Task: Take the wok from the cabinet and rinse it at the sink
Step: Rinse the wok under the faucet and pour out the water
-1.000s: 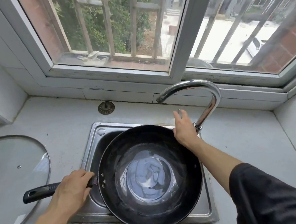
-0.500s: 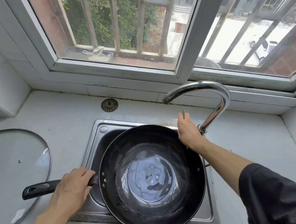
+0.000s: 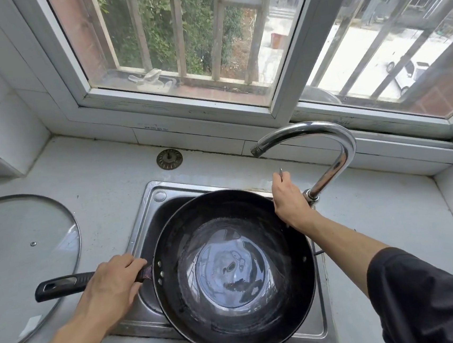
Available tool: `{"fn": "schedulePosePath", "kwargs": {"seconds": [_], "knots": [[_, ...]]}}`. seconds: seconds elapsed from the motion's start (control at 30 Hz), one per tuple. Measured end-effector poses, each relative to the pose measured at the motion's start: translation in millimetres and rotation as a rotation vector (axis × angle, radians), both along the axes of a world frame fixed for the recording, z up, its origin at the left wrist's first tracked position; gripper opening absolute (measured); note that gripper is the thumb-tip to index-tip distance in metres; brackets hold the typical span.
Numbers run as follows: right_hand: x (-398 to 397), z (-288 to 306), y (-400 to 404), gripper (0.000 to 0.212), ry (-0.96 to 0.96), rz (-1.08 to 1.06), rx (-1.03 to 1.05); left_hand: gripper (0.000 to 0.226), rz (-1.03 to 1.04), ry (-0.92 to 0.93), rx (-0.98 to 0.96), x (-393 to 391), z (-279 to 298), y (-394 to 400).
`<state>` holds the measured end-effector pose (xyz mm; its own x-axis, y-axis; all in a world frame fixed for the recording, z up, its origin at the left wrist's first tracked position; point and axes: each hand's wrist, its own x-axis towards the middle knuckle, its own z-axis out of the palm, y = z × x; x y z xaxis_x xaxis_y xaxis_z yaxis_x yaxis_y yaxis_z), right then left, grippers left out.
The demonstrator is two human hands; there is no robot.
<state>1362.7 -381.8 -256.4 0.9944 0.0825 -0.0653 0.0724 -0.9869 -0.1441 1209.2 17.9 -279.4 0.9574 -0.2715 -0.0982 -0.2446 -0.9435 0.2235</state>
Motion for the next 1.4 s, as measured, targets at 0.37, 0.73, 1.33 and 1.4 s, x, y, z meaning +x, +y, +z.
{"fn": "schedulePosePath", "kwargs": {"seconds": [0.37,0.73,1.33,1.4], "knots": [[-1.3,1.0,2.2,0.043,0.016,0.046,-0.020,0.059,-0.031,-0.080,-0.056,-3.7,8.2,-2.6],[-3.2,3.4,2.5,0.047,0.033,0.079,-0.042,0.060,-0.028,-0.086,-0.083,-5.4,9.1,-3.4],[0.9,2.6,-0.4,0.040,0.025,0.068,0.011,0.068,-0.017,-0.071,-0.113,-3.7,-1.6,1.2],[1.0,2.7,-0.8,0.039,0.023,0.066,0.010,0.071,-0.019,-0.068,-0.120,-2.7,-3.3,2.2]]}}
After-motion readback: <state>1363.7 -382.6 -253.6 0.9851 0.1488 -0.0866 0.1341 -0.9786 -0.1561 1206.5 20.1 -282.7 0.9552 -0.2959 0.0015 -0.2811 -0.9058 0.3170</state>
